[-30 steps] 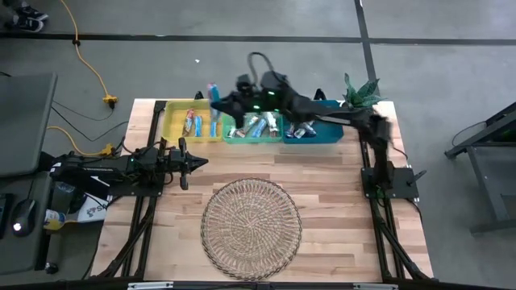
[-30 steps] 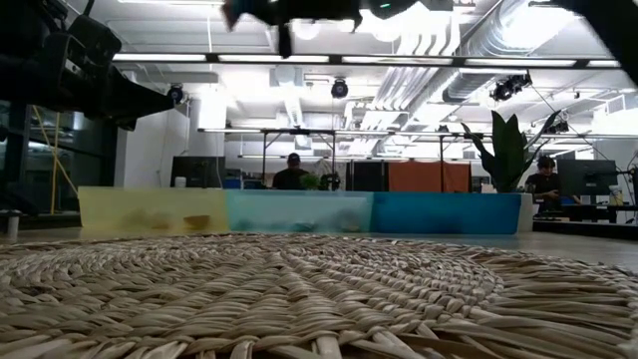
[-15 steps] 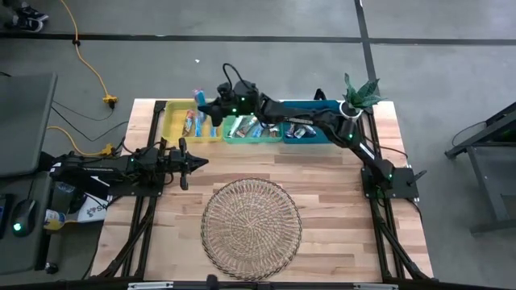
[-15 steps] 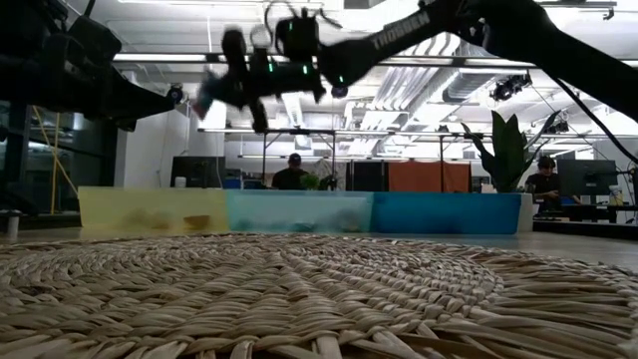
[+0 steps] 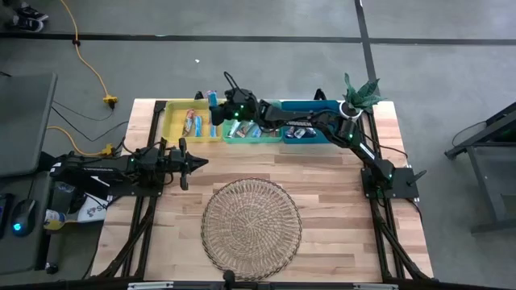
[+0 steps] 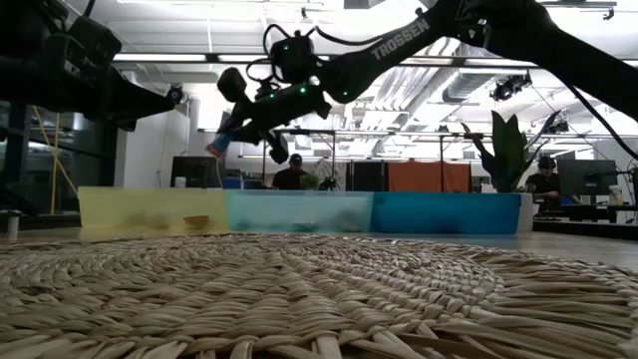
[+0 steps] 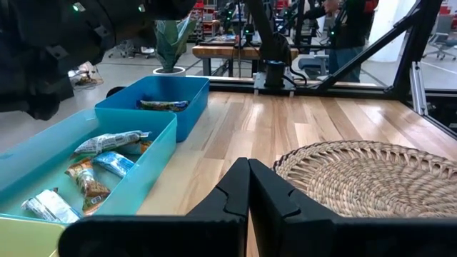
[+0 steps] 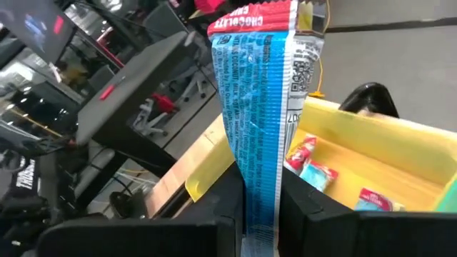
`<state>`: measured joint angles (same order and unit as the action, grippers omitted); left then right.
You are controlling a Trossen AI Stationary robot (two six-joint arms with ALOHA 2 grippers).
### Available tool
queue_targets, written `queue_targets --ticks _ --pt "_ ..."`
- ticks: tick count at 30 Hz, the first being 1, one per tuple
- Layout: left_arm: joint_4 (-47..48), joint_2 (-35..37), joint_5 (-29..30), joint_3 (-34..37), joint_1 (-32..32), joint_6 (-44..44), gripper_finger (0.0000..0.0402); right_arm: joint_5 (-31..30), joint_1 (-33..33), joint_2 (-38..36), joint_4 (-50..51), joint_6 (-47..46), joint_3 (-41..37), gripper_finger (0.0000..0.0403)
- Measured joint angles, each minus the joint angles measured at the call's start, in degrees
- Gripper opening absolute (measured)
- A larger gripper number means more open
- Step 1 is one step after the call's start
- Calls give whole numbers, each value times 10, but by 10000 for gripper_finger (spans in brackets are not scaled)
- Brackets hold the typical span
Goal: Pick and place Granola Bars by type
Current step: Put the red granola bar into the yellow bin
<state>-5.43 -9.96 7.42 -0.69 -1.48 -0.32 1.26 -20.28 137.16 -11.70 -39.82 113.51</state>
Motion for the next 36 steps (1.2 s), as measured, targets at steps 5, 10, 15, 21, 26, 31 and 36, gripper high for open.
queue_targets --ticks 5,10,15,21,26,31,36 --pt "0 0 0 0 0 0 0 -3 4 4 3 -3 0 42" --pt "0 0 2 0 0 0 0 12 11 31 0 -17 0 42" --pt "0 0 2 0 0 0 0 24 16 55 -25 -34 0 42" --pt "0 0 1 0 0 0 0 32 16 66 -36 -40 0 42" --pt "0 0 0 0 0 0 0 35 16 66 -36 -24 0 51" --pt "0 0 0 0 0 0 0 28 16 66 -36 -20 0 80" --pt "0 0 0 0 0 0 0 -5 14 66 -36 -13 0 99"
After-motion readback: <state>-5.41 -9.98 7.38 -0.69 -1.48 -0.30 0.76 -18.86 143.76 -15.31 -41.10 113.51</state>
